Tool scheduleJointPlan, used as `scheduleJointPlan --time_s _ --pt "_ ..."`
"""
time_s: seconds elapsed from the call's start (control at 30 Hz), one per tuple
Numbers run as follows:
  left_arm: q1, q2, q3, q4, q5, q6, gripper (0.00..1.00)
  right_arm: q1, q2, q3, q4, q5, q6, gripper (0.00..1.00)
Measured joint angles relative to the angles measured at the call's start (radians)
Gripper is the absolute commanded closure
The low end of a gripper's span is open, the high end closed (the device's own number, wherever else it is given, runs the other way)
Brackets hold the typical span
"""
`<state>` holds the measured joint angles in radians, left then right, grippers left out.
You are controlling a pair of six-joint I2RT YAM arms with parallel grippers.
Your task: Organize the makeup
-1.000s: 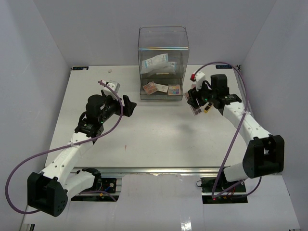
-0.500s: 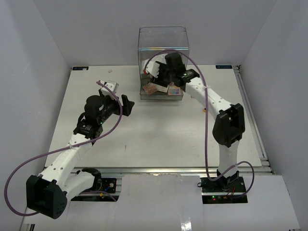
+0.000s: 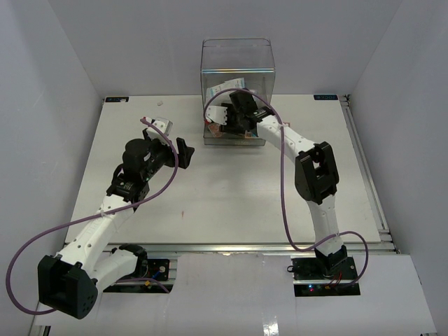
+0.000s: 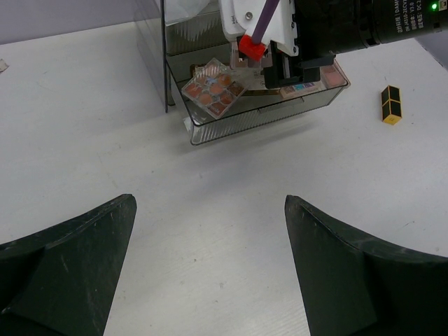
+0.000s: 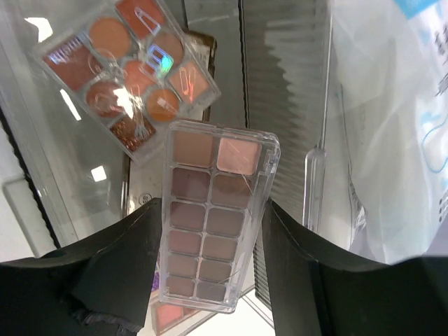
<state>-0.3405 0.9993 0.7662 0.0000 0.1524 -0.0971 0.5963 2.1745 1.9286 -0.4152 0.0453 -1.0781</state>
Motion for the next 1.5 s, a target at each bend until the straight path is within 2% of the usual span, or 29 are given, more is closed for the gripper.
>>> scheduleJointPlan --time_s 0.03,0.13,0.33,0.63,0.77,0.9,1.0,1.07,1.17,1.3,1.4,1.5 --pt "0.000 0.000 0.000 0.000 0.000 0.000 0.02 -0.004 0.000 -0.006 0.005 0.002 -0.003 0.58" --pt "0.000 0.000 0.000 0.000 0.000 0.000 0.02 -0.011 -0.001 -0.027 0.013 0.006 -0.008 0.37" --pt "0.000 -0.001 0.000 0.000 0.000 0.001 0.02 -0.012 -0.034 -0.101 0.019 -0.013 -0.004 0.10" --pt "0.000 -0.001 0.000 0.000 -0.003 0.003 0.02 -0.013 -0.210 -0.114 0.016 -0.049 0.088 0.10" --pt "0.000 -0.004 0.000 0.000 -0.003 0.003 0.02 -0.038 -0.335 -0.181 0.074 -0.074 0.237 0.10" --pt "0.000 -0.013 0.000 -0.001 -0.004 0.002 0.02 -0.150 -0.430 -0.244 0.101 -0.173 0.434 0.07" --pt "0.000 -0.021 0.000 0.000 -0.004 0.001 0.02 -0.290 -0.455 -0.299 0.121 -0.273 0.597 0.04" --pt "0.000 -0.024 0.000 0.000 -0.003 0.000 0.02 -0.376 -0.464 -0.366 0.129 -0.330 0.686 0.06" --pt "0.000 -0.024 0.000 0.000 -0.002 -0.002 0.02 -0.473 -0.459 -0.468 0.123 -0.361 0.792 0.09" --pt "0.000 -0.024 0.000 0.000 0.004 -0.005 0.02 -0.498 -0.397 -0.495 0.110 -0.343 0.899 0.10" --pt "0.000 -0.023 0.000 0.000 0.005 -0.007 0.02 -0.489 -0.286 -0.416 0.084 -0.295 0.987 0.10" --pt "0.000 -0.021 0.000 0.000 0.005 -0.007 0.02 -0.480 -0.118 -0.230 0.037 -0.215 1.075 0.10"
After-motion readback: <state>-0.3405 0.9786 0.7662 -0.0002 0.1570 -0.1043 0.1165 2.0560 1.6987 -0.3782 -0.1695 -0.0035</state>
